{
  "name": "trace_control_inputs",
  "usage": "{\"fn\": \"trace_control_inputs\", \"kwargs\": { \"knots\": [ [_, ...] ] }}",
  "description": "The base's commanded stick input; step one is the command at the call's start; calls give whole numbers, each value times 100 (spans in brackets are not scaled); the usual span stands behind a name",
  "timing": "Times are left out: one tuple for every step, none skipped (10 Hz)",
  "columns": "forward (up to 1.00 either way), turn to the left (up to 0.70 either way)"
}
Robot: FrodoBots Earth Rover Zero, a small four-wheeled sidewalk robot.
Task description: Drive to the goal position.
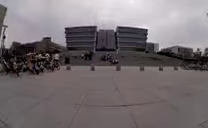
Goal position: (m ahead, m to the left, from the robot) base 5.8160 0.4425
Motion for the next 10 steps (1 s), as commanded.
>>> {"fn": "trace_control_inputs", "kwargs": {
  "knots": [
    [70, 0],
    [70, 0],
    [70, 0],
    [70, 0],
    [70, 0],
    [70, 0],
    [70, 0],
    [70, 0],
    [70, 0],
    [70, 0]
  ]
}}
